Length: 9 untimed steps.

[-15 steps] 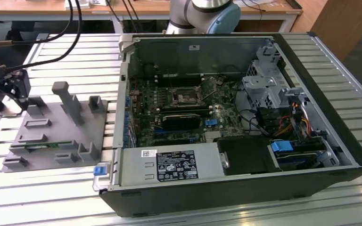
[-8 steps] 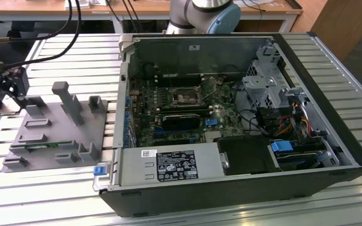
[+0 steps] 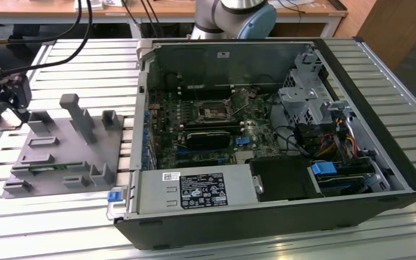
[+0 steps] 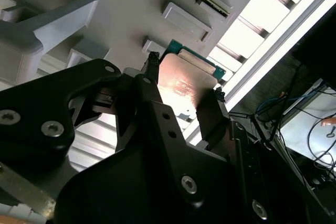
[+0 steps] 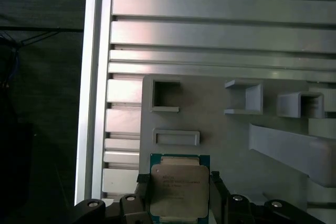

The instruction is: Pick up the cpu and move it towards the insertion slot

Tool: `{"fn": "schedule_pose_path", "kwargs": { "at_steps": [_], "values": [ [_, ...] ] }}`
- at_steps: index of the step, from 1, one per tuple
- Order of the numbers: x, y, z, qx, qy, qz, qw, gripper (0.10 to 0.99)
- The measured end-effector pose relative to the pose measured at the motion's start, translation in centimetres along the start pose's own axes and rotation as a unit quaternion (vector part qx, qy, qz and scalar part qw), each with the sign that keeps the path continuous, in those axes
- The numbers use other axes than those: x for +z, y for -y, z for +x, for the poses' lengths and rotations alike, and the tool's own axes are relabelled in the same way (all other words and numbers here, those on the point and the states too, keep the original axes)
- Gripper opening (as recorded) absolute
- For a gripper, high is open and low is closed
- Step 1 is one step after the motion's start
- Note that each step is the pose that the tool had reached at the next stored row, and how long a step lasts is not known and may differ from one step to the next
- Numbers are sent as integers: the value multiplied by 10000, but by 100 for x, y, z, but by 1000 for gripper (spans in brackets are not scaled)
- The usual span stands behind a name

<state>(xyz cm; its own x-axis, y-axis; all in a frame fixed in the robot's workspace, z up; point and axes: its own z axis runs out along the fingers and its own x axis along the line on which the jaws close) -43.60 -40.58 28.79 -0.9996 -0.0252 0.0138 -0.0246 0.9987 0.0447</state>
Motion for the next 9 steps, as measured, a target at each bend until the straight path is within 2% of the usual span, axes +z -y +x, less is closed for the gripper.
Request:
{"fn": "schedule_pose_path", "kwargs": {
  "at_steps": [9],
  "values": [
    [-76, -4, 1, 0, -1, 1, 10000, 533]
  ]
}}
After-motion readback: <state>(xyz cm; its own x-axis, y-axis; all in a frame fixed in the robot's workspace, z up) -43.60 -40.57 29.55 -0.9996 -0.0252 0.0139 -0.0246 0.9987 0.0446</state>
